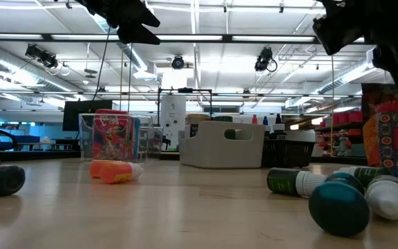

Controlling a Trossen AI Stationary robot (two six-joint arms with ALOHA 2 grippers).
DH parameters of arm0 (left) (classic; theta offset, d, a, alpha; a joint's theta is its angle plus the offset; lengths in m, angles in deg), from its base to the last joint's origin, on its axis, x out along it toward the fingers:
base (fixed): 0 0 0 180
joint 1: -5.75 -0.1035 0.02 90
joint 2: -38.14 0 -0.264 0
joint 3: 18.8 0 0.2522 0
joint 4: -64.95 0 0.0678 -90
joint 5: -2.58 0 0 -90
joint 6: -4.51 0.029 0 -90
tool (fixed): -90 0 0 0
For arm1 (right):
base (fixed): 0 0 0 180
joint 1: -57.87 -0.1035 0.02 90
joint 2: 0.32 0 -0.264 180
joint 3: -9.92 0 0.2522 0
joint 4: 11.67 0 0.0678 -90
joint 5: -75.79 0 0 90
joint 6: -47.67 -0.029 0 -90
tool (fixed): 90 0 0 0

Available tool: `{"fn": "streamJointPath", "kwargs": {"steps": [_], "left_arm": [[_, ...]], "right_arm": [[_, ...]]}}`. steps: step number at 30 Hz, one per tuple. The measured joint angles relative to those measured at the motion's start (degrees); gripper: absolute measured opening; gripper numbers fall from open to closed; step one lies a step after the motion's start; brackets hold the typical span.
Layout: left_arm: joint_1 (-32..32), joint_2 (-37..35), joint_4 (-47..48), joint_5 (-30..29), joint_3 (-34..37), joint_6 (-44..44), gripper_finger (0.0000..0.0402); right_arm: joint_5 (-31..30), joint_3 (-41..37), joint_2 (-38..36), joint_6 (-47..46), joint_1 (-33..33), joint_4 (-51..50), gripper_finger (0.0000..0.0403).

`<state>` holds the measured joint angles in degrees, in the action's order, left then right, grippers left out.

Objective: Pick & Place Kitchen Items
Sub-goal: Put the red seasoning can into the gray bin

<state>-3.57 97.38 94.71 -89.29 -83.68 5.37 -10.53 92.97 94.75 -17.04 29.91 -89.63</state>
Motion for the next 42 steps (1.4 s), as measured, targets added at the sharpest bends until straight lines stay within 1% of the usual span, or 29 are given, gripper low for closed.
{"fn": "streamJointPath", "kwargs": {"steps": [10,13,15,19,23,26,36,42], "left_arm": [[-0.02,0.00,-0.12,0.00,0.00,-0.03,0.0355],[-0.01,0.00,-0.28,0.00,0.00,-0.04,0.0355],[0.00,0.00,-0.27,0.00,0.00,-0.04,0.0355],[-0.02,0.00,-0.14,0.00,0.00,-0.03,0.0355],[-0.01,0.00,-0.08,0.00,-0.01,-0.02,0.0355],[0.00,0.00,-0.03,0.00,0.00,-0.02,0.0355],[0.00,0.00,-0.01,0.00,0.00,-0.02,0.0355],[0.00,0.00,-0.01,0.00,0.00,-0.04,0.0355]], "right_arm": [[1.28,0.65,0.75,1.76,0.03,0.42,0.0249],[-0.26,1.47,0.75,2.22,-0.03,-0.39,0.0249],[-1.49,2.04,0.79,2.07,-0.03,0.20,0.0249],[0.94,1.36,0.84,1.38,0.01,0.42,0.0249],[0.71,0.76,0.79,0.00,-0.01,-0.06,0.0249],[-0.17,0.75,0.79,0.02,-0.03,0.09,0.0249],[-0.17,1.62,0.90,0.68,0.01,-2.03,0.0249],[-0.22,1.23,0.90,0.18,0.01,-0.10,0.0249]]}}
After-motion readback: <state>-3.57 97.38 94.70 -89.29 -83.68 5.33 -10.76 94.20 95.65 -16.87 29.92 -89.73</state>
